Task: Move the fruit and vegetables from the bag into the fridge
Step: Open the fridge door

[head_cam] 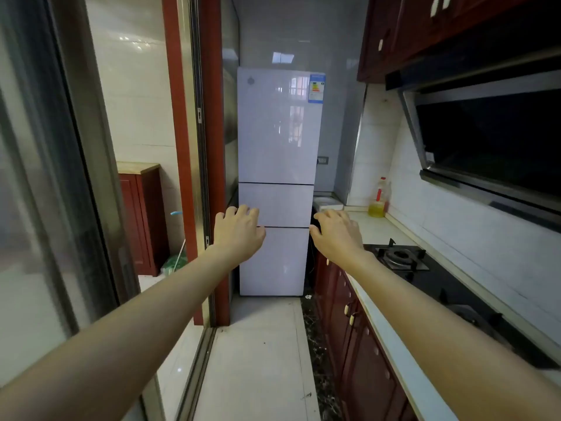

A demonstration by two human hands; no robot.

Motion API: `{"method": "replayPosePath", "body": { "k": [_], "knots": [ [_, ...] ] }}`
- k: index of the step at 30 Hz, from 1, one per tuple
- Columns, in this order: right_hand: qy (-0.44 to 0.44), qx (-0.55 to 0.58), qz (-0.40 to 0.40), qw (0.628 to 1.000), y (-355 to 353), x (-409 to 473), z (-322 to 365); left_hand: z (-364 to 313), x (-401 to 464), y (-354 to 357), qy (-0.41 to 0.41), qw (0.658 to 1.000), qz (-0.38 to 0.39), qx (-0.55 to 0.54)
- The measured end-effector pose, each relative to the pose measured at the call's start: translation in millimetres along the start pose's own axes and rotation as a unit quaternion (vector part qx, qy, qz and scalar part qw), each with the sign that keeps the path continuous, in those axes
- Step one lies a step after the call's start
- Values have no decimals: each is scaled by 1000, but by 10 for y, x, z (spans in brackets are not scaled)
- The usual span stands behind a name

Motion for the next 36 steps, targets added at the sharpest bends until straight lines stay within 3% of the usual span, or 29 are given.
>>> {"method": "replayPosePath", "body": {
  "k": [10, 23, 30, 36],
  "knots": [
    [-20, 0, -1, 1000, 952, 960, -179, 295, 924, 889, -1, 999, 23, 35],
    [-76, 15, 41, 996, 2319, 3093, -622, 536, 2942, 2202, -49, 997, 44, 38],
    [-107, 17, 99, 989, 3301, 3711, -566, 1005, 3452, 3119, -92, 990, 95, 47],
    [-111, 18, 103, 988, 3877, 4672, -401, 1572, 4337, 3571, -89, 991, 85, 50]
  ]
}}
Point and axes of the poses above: each hand's wrist, its own x-axis towards the middle knuckle, its own y-axis out of the palm, z = x × y, the point moved 1 cm from there along x, towards the middle knuckle, and after that the axes turned 8 degrees about -x, right-handed, at the moved point
